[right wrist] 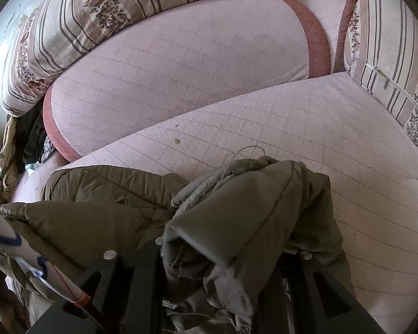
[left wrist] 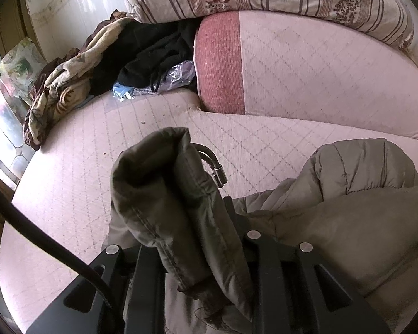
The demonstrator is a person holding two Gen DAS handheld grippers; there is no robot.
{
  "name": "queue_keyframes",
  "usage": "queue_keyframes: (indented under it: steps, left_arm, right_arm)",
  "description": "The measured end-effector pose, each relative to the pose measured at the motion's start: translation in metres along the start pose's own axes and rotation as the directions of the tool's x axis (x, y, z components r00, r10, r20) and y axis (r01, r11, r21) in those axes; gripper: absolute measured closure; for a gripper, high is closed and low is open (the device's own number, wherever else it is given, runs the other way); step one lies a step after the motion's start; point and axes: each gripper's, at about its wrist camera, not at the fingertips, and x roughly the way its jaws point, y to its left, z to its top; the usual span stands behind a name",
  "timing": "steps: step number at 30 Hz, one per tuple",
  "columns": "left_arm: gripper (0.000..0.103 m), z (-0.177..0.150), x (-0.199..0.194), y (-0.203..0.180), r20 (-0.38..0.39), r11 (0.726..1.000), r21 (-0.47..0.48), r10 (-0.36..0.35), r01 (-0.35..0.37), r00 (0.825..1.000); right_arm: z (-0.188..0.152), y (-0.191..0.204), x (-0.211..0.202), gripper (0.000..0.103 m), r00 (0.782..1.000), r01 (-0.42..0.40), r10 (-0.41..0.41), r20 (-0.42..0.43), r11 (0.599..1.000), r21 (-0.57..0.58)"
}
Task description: Fold large clothes
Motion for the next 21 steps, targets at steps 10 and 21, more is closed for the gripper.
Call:
queue_keyframes:
  steps: [10, 21]
  left_arm:
    - [0.078, 0.0, 0.008, 0.01, -0.043, 0.997, -0.052, -0.064, 0.062, 0.997]
    - [0.028, 0.008, -0.095, 0.063, 0.124, 0.95, -0.149, -0.258, 0.275, 0.958]
  right_arm:
    - [0.001, -0.001, 0.004, 0.079, 1.0, -0.004, 0.004, 0.007, 1.0, 0.02]
    - [0.007, -0.007, -0.055, 0.06, 0.994, -0.095, 0.091, 0.057, 0.993, 0.064]
